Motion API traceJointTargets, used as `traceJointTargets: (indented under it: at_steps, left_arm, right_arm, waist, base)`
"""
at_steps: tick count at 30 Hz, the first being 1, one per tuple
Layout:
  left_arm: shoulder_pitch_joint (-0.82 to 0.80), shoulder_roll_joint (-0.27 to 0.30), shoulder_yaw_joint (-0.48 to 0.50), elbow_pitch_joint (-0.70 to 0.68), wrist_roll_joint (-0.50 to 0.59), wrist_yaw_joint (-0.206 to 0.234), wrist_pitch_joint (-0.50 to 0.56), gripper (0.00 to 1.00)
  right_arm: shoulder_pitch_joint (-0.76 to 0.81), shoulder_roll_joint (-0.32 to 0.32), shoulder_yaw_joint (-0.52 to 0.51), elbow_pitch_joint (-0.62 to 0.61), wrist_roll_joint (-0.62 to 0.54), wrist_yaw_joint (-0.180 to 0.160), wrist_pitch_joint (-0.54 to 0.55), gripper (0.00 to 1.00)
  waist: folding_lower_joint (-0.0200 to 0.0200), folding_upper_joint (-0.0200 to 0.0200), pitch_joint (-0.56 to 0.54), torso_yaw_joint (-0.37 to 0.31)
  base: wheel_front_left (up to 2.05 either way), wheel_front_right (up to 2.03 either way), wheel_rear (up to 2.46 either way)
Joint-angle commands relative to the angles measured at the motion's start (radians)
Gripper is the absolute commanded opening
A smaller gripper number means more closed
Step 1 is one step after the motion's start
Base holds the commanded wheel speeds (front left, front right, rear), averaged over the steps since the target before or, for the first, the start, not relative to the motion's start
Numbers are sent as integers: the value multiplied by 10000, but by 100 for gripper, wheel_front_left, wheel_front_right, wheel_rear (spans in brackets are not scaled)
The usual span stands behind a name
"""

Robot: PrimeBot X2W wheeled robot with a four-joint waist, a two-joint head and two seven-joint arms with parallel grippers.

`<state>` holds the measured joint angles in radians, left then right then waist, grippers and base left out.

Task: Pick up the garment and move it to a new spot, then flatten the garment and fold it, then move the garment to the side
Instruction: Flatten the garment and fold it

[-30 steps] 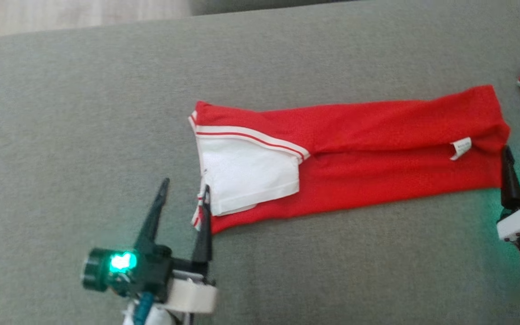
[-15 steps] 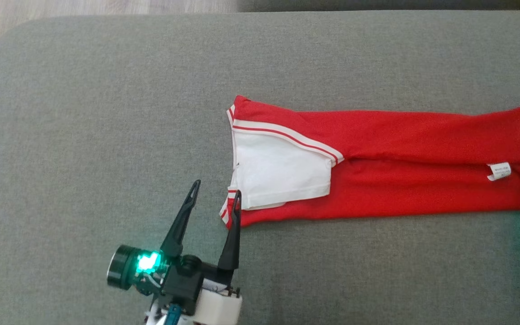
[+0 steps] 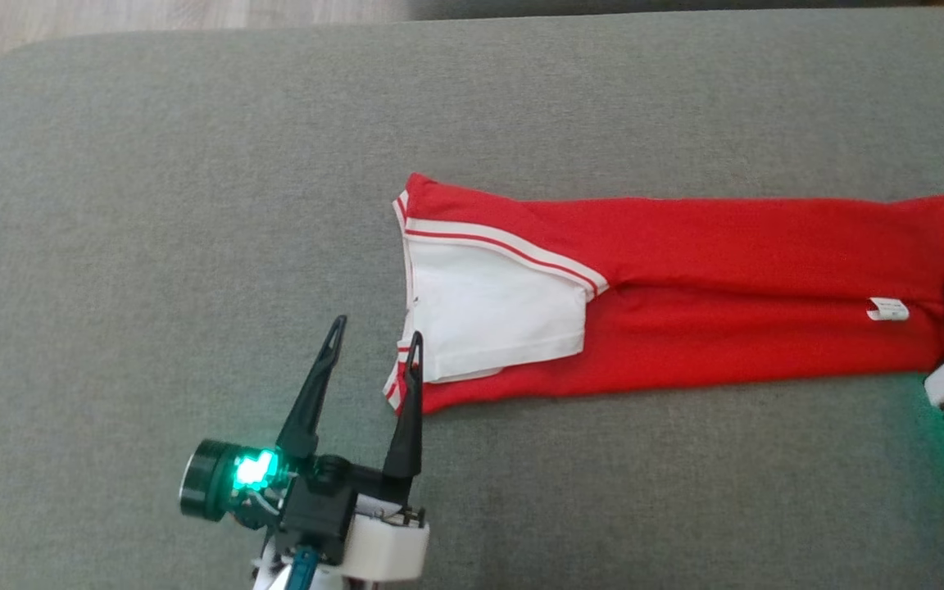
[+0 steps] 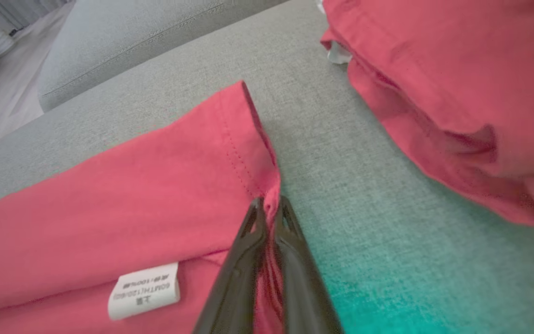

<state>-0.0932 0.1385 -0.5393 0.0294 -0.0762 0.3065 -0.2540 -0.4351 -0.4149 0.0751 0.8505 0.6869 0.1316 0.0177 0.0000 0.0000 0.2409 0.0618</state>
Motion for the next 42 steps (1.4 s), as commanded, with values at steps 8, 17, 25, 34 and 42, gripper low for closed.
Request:
traceJointTargets:
  at_steps: [8,17,25,34,42]
  left_arm:
    - [121,-141,758,-385,272,-217,-78,100]
    - [195,-177,1036,-432,350,-329,-78,100]
    - [233,-305,1158,-380,383,-469,-78,100]
    - [158,-390,1214,-253,441,-706,-78,100]
    - [48,-460,1246,-186,508,-795,-78,100]
  right_arm:
    - [-10,-1598,-511,-1179,172,-9,-145,0]
    - [106,-1861,-1074,-3869,924,-9,953,0]
    - [1071,-189,-787,-8096,1593,-9,2194,0]
    - [1164,1658,1332,-9279,591,-9,2843,0]
    - [951,2728,3359,-7918,-229,-9,2548,0]
  waist:
    - [0,0,-42,-474]
    - [0,0,-104,-693]
    - [0,0,-137,-690]
    - [0,0,-88,-345]
    - [0,0,50,-16]
  base:
    - [0,0,0]
    - [0,0,0]
    - [0,0,0]
    - [0,0,0]
    - [0,0,0]
